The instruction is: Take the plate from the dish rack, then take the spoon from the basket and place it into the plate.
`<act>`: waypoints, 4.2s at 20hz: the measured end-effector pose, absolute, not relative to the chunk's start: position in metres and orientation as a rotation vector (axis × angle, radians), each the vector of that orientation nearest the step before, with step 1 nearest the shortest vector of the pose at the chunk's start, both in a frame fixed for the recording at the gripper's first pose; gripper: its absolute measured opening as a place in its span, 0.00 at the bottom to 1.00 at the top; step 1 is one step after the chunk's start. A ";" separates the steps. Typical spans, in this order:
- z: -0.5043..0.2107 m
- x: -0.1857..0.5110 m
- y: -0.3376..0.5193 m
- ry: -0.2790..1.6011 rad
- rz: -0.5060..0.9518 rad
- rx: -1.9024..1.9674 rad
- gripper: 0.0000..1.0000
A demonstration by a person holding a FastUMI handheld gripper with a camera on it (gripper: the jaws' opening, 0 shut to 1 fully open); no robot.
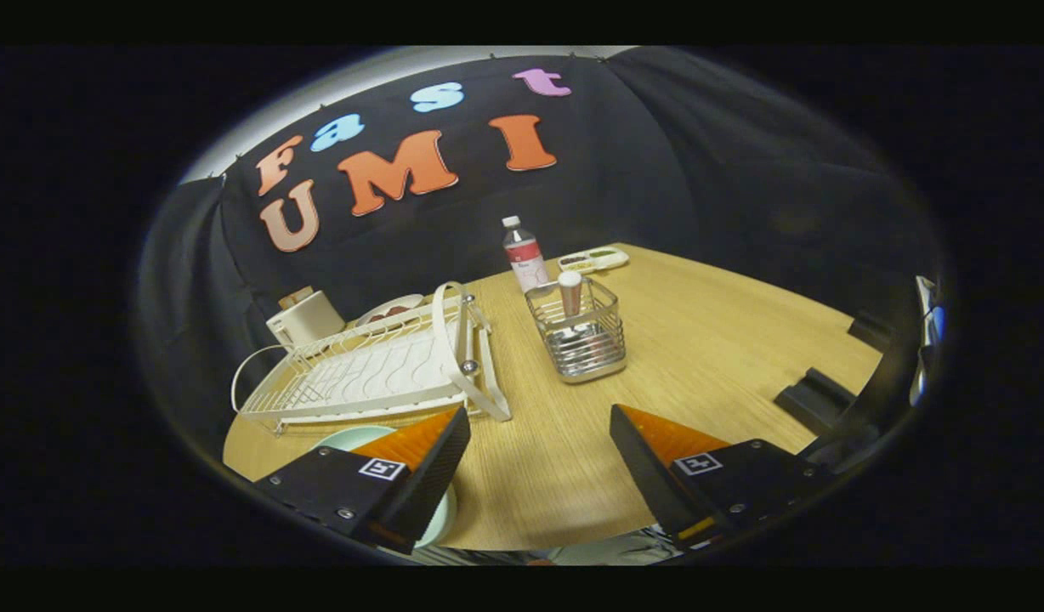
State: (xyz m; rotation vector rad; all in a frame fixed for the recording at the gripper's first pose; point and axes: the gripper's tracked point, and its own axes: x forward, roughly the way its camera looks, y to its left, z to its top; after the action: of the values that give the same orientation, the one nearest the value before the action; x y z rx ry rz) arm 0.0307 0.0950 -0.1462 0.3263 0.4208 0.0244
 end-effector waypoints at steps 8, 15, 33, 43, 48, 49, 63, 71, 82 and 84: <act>-0.079 0.034 0.056 0.228 -0.002 0.193 0.98; -0.056 0.048 0.032 0.116 -0.038 0.160 0.99; -0.082 0.140 0.046 0.101 -0.031 0.102 0.12; -0.005 0.100 0.046 -0.027 -0.015 0.075 0.07; 0.031 0.053 0.064 -0.094 0.029 0.059 0.07; 0.037 0.044 0.070 -0.101 0.043 0.060 0.07; 0.014 -0.041 0.197 -0.061 0.328 0.129 0.07; -0.040 -0.044 0.251 0.028 0.452 0.126 0.07; -0.097 -0.045 0.267 0.153 0.527 0.125 0.11; -0.107 -0.043 0.266 0.183 0.526 0.118 0.11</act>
State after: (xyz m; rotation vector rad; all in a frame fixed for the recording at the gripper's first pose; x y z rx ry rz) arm -0.0430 0.2656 -0.1067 0.1182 0.1830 0.5262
